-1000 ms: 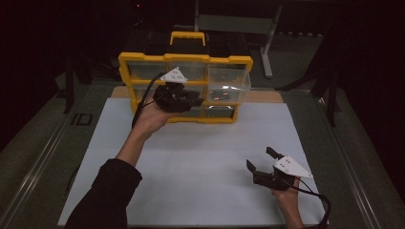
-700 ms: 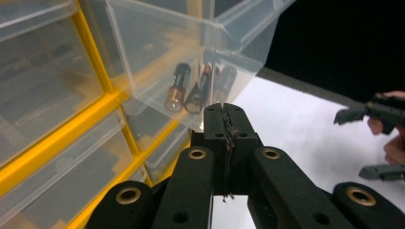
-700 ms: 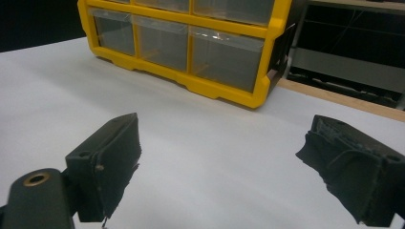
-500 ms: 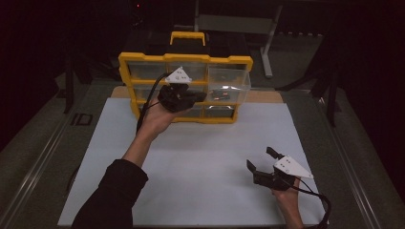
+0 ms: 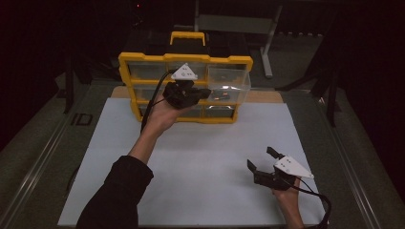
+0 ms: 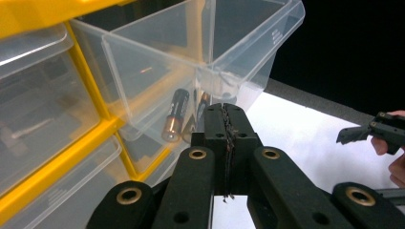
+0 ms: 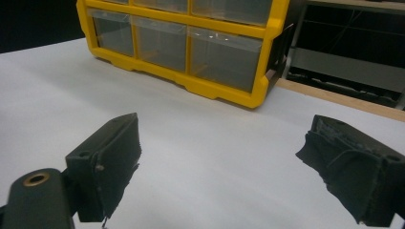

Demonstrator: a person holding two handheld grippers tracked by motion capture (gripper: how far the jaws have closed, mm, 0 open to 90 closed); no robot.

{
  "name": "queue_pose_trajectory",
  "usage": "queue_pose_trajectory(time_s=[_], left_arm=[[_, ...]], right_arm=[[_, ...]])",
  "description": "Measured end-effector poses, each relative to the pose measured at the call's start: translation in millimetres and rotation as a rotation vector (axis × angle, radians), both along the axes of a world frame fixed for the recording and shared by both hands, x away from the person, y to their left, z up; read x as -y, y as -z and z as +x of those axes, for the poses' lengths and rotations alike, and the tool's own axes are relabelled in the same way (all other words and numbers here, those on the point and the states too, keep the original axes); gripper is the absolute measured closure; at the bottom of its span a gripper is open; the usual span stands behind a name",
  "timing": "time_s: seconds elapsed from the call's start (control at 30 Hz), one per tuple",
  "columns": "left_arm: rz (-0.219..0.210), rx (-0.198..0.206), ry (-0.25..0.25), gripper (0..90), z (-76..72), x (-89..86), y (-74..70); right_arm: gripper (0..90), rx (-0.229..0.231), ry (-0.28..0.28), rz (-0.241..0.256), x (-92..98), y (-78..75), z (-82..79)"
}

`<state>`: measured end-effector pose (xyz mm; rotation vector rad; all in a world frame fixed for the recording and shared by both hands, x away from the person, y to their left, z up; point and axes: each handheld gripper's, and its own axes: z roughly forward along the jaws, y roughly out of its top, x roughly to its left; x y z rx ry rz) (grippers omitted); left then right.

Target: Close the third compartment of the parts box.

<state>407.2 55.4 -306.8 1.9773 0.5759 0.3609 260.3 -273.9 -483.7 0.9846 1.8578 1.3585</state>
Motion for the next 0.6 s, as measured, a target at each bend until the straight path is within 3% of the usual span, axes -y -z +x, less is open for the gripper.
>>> queue_pose_trajectory(time_s=[0.6], left_arm=[[0.013,0.008,-0.016,89.7,8.0,10.1,-5.7]], right_arm=[[11.5,-0.002,-0.002,-0.002,-0.1,0.2,0.2]])
